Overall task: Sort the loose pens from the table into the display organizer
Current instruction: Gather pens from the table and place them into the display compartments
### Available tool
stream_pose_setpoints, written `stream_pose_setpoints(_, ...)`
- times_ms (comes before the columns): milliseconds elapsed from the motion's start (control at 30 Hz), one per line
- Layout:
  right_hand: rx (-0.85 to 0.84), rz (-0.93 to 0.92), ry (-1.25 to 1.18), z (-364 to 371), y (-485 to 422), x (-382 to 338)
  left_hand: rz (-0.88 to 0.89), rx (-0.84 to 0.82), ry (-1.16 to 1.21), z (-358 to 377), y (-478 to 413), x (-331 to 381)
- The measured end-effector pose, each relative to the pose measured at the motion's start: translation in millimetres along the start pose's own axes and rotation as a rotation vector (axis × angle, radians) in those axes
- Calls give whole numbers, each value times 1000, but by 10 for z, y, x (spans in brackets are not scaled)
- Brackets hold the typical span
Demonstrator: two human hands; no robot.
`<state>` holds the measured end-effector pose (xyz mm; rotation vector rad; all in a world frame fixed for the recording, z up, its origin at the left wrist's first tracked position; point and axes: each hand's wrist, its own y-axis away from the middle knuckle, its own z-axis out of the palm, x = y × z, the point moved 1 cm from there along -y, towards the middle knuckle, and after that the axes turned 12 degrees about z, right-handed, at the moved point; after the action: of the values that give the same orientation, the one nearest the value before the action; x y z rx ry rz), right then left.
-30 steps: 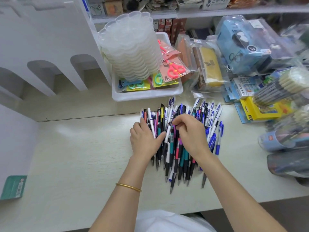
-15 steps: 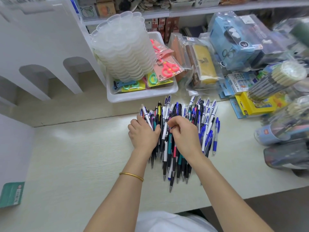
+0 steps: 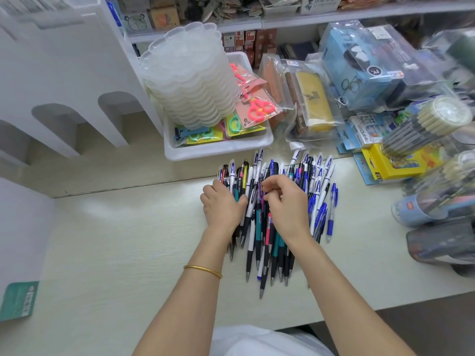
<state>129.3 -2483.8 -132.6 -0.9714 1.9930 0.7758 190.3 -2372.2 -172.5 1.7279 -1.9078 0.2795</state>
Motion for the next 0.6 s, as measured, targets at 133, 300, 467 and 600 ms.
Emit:
stream_pose_setpoints(133, 2, -6, 9, -4, -9, -7, -3, 14, 14, 3, 14, -42)
stream_pose_setpoints(300, 5, -17, 11, -5, -10, -26, -13, 3, -7, 4, -14, 14)
stream_pose_setpoints(467, 2, -14, 5, -14, -11, -33, -68, -23, 6, -57, -87, 51)
stream_pose_setpoints(600, 3, -14, -9, -12, -15, -35, -75, -56, 8, -38, -84, 78)
